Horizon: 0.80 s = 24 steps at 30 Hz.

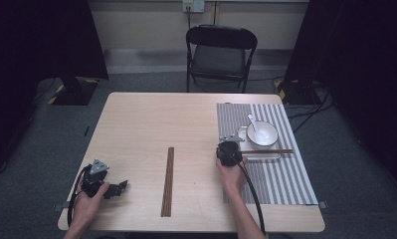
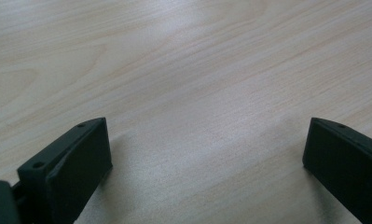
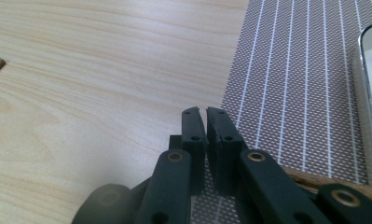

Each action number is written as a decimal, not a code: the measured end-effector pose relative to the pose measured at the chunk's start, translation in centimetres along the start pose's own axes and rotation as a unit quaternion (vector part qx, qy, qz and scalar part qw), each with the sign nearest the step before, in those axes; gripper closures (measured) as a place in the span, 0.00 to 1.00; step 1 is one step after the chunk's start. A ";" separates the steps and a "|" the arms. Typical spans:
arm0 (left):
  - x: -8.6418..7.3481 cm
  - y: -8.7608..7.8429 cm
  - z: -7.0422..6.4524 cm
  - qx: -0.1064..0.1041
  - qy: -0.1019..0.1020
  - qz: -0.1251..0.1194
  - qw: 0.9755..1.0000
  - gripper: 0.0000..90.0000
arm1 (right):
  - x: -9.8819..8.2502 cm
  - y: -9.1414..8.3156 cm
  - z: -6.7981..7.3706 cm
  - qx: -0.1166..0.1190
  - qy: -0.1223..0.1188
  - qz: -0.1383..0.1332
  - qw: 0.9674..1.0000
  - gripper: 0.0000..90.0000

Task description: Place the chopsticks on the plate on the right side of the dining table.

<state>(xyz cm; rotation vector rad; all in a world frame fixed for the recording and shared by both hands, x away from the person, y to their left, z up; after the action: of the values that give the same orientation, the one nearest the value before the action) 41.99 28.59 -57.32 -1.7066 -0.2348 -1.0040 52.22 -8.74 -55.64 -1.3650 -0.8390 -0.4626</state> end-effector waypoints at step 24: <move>0.0 0.0 0.0 0.001 0.003 0.001 1.000 0.00 | 0.8 0.1 -0.4 -0.001 0.003 -0.006 1.000 0.96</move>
<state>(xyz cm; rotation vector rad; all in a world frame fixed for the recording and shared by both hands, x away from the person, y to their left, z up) 41.97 28.66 -57.31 -1.7018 -0.2296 -1.0077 52.91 -8.96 -55.13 -1.3596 -0.8422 -0.4769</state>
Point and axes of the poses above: each handheld gripper's, and its own axes: y roughly forward along the jaws, x roughly out of its top, z roughly to its left, the point moved 10 cm from there along y, roughly forward along the jaws, and after that the axes turned 4 degrees about -x, right-handed, at the moved point
